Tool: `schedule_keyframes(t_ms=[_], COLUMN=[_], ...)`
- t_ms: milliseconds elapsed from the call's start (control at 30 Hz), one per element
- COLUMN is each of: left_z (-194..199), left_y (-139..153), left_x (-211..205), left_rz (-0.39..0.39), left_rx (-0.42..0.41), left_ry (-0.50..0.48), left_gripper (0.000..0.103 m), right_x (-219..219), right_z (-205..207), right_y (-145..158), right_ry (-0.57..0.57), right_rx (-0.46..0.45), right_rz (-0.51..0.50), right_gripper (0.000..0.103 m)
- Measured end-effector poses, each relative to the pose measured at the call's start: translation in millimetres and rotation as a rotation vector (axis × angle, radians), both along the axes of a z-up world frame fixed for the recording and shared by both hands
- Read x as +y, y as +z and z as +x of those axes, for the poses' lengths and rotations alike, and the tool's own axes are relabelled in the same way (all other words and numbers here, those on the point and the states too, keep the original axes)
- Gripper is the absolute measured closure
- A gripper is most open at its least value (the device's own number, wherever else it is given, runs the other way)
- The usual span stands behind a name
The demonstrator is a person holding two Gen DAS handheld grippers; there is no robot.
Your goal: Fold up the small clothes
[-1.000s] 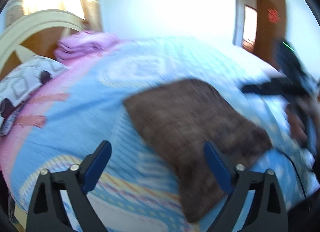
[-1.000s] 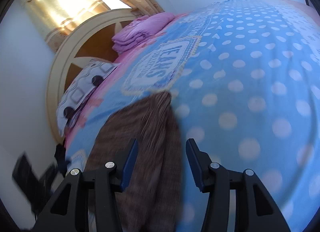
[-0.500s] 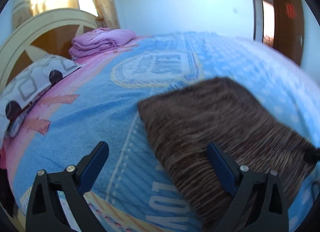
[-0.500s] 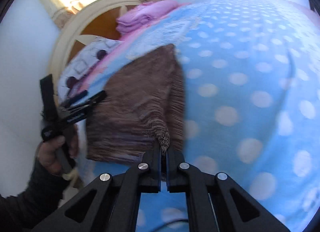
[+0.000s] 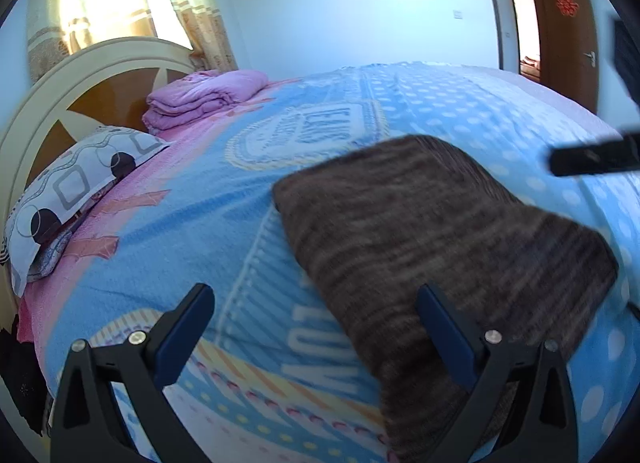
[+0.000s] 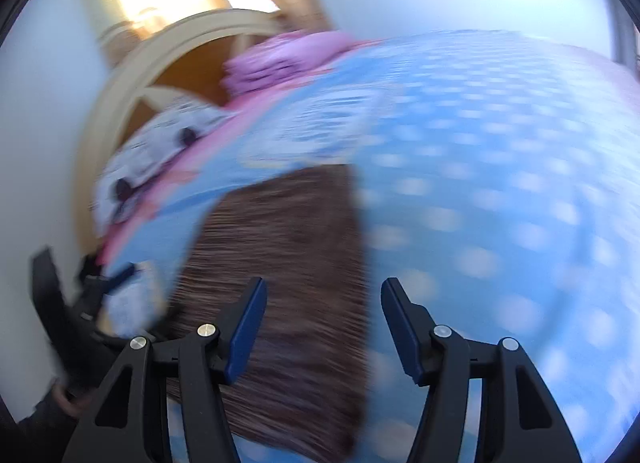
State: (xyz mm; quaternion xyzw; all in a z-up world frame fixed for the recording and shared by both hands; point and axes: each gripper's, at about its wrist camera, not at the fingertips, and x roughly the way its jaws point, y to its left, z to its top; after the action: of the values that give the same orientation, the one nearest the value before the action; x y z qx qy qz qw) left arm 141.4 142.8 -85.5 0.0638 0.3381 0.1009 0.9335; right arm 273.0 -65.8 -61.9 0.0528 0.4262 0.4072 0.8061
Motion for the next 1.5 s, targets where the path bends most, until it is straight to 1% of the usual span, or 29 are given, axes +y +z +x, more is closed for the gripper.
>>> schedule_keyframes(t_ms=[33,67,100,133,167,200,233,267,300,400,467,567,633,700,767,900,1033,1500], left_z=[1,3,4,4,5,4,3,0,-4,-22,-33,-42,-49,-56,-62,-66,-68,-68], left_y=[-3,-5,-8,-10,-11,-13,-13,-13,-11,2,16,37,52,64,73,82,85,83], left_x=[-2,-4,-6,-7,-7,-7,-6,-6,-5,-2,1,2,2,0,-3,-3,-4,-8], left_rz=[-0.005,-0.009,-0.013,-0.023,-0.029,-0.035,-0.042,-0.042,-0.038,-0.049,-0.064,-0.063,-0.076,-0.083,-0.080,-0.080,-0.079,-0.079], left_rx=[0.008,0.018,0.026,0.033,0.043,0.056,0.071,0.084,0.088,0.064,0.035,-0.021,-0.068,-0.108,-0.140,-0.162,-0.176,-0.166], left_ry=[-0.008,-0.015,-0.019,-0.025,-0.028,-0.029,-0.030,-0.031,-0.029,-0.017,-0.002,0.018,0.029,0.022,0.012,0.003,0.001,0.001], left_gripper=[0.000,0.000,0.000,0.000,0.000,0.000,0.000,0.000,0.000,0.000,0.000,0.000,0.000,0.000,0.000,0.000,0.000,0.000], right_x=[12,21,26,24,18,7,-4,-10,-15,-18,-18,-19,-20,-21,-23,-31,-33,-31], right_z=[3,8,16,21,23,25,26,24,19,-7,-27,-68,-98,-120,-133,-144,-151,-159], right_y=[-8,-18,-33,-42,-46,-49,-51,-51,-47,-20,0,32,52,67,77,88,91,84], right_ry=[0.046,0.042,-0.015,-0.068,-0.119,-0.153,-0.171,-0.173,-0.175,-0.226,-0.261,-0.304,-0.331,-0.345,-0.354,-0.362,-0.360,-0.347], right_rx=[0.038,0.051,0.048,0.031,0.000,0.010,0.052,0.072,0.068,-0.040,-0.108,-0.258,-0.373,-0.469,-0.514,-0.509,-0.520,-0.514], right_rz=[-0.001,-0.059,-0.175,-0.231,-0.268,-0.247,-0.199,-0.171,-0.155,-0.141,-0.128,-0.105,-0.105,-0.096,-0.104,-0.081,-0.078,-0.077], right_gripper=[0.058,0.059,0.066,0.072,0.068,0.053,0.053,0.053,0.053,0.053,0.053,0.051,0.041,0.035,0.035,0.035,0.035,0.035])
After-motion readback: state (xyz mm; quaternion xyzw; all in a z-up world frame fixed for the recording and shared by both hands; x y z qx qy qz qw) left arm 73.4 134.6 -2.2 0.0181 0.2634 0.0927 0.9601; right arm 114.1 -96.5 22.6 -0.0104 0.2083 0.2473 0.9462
